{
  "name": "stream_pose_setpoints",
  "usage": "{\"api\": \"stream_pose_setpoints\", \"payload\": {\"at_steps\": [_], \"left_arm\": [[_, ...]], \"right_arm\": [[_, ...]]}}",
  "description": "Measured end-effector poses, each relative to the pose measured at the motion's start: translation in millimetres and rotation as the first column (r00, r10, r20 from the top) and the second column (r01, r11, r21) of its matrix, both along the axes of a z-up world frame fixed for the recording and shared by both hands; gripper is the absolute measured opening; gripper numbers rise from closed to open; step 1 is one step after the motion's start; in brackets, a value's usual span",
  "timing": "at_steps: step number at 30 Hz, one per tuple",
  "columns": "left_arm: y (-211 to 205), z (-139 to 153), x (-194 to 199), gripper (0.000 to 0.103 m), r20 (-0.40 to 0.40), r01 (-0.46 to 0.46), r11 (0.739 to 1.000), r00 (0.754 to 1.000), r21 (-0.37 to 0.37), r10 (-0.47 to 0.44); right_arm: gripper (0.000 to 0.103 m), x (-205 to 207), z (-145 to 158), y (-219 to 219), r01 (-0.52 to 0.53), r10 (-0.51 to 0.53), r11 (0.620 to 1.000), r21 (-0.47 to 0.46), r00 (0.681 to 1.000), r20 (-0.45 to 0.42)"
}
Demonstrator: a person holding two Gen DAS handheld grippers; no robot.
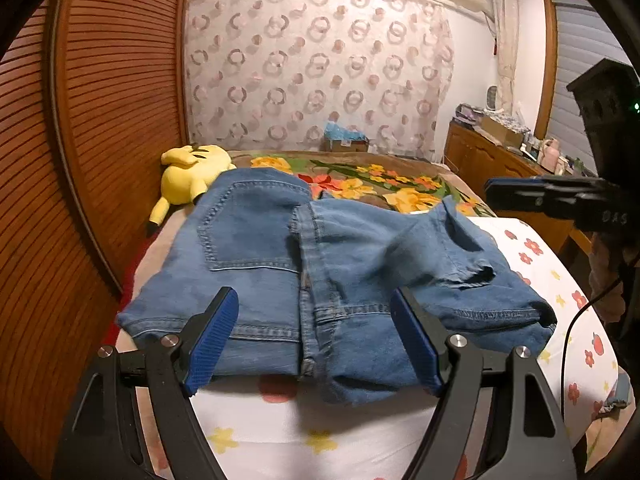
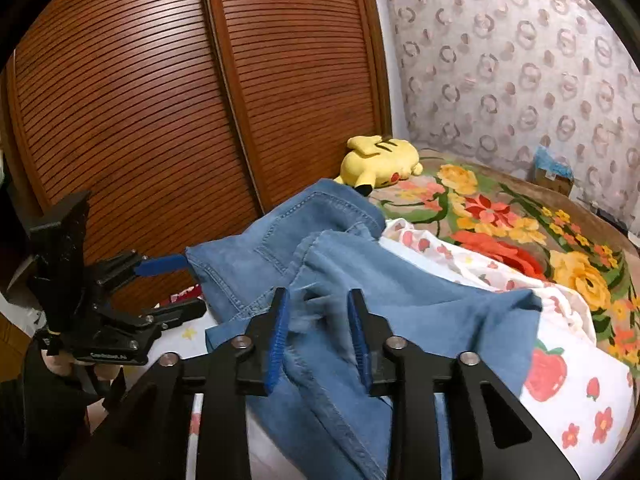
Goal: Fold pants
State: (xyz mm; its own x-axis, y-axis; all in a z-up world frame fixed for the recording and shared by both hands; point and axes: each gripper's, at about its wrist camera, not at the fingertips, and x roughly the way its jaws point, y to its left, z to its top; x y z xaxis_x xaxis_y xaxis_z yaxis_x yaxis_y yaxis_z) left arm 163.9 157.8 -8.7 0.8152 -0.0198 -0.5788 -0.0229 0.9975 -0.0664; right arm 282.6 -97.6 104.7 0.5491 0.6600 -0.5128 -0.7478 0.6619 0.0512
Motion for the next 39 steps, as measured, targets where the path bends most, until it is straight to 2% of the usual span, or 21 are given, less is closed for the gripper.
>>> {"api": "stream_pose_setpoints", "payload": {"at_steps": [4, 7, 13, 23, 30, 37, 38, 39], "left_arm": [[-13, -3, 12, 0.079, -0.011, 0.032, 0.999, 0.999, 0.006, -0.032], [-22, -5, 20, 0.079, -0.021, 0.055, 0.998, 0.998, 0.014, -0.055], [-34, -14, 34, 0.079, -0.049, 0.085, 0.996, 0.995, 0.034, -0.084], [-37, -34, 61, 0.071, -0.119, 0.086, 0.994, 0.99, 0.061, -0.079], [-41, -36, 65, 0.052, -0.124, 0.104, 0.993, 0.988, 0.064, -0.095], [-47, -30, 63, 0.031, -0.11, 0.132, 0.99, 0.986, 0.058, -0.125], [-48, -28, 62, 0.024, -0.107, 0.139, 0.989, 0.985, 0.052, -0.133], [-49, -26, 61, 0.017, -0.104, 0.144, 0.988, 0.985, 0.049, -0.138]], "right_arm": [[0.041, 3, 2, -7, 0.026, -0.026, 1.0, -0.001, 1.0, 0.009], [0.042, 1, -10, -11, 0.057, -0.057, 0.998, -0.04, 0.998, 0.013], [0.042, 9, -39, -9, 0.112, -0.116, 0.989, -0.094, 0.993, -0.037], [0.046, 43, -57, 7, 0.149, -0.165, 0.981, -0.122, 0.978, -0.131], [0.048, 60, -62, 9, 0.174, -0.195, 0.978, -0.119, 0.962, -0.19], [0.048, 63, -65, 12, 0.122, -0.137, 0.989, -0.079, 0.964, -0.229], [0.046, 65, -66, 12, 0.116, -0.13, 0.99, -0.075, 0.965, -0.227], [0.027, 66, -67, 10, 0.108, -0.121, 0.992, -0.067, 0.967, -0.226]]}}
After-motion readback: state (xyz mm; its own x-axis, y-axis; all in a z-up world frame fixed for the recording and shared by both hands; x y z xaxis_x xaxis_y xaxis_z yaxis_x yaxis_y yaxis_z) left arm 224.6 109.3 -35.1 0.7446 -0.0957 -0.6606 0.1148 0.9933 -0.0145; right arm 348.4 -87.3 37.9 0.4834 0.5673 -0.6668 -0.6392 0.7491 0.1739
